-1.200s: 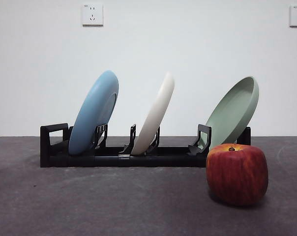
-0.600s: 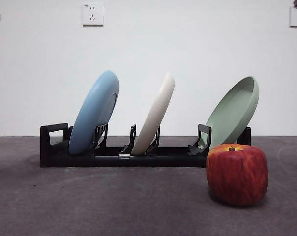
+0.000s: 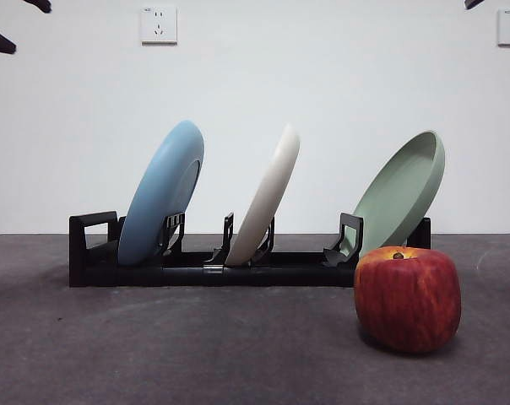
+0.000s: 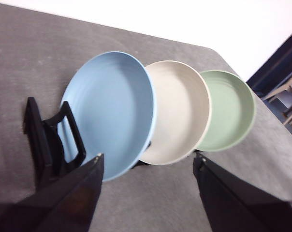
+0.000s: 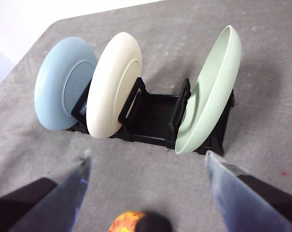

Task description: Take the blue plate from the plate rack,put the plate on the table,take the apple from the table,put the apple in the plate

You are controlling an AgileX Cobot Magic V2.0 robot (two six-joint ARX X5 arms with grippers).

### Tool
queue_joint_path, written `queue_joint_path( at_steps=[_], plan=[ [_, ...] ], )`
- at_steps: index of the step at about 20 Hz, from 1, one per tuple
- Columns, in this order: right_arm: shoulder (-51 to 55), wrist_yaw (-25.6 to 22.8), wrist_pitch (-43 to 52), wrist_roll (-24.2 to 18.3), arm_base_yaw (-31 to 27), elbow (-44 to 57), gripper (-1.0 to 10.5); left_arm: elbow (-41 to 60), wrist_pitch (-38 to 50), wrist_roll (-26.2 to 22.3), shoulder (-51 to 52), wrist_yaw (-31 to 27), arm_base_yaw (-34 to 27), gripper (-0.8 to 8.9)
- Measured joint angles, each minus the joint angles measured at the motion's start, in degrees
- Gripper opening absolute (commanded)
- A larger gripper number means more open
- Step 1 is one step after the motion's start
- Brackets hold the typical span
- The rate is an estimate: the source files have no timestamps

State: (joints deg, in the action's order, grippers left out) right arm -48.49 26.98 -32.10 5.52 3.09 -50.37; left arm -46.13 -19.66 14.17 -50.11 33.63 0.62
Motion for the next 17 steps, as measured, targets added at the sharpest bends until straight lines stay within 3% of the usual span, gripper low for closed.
queue_joint_path(
  at_steps=[6, 12, 17],
  plan=[
    [0.00, 0.00, 0.00, 0.00, 0.00, 0.00, 4.1, -16.26, -0.52, -0.04, -17.33, -2.43, 5.07, 3.15],
    [0.00, -0.02, 0.00, 0.00, -0.02, 0.00, 4.1, -36.70, -11.30, -4.35, -37.51, -10.54, 11.21, 3.15],
    [0.00, -0.04, 0.00, 0.00, 0.00, 0.00, 4.1, -44.26, -12.50, -6.36, -47.74, -11.23, 14.43, 3.14]
  ],
)
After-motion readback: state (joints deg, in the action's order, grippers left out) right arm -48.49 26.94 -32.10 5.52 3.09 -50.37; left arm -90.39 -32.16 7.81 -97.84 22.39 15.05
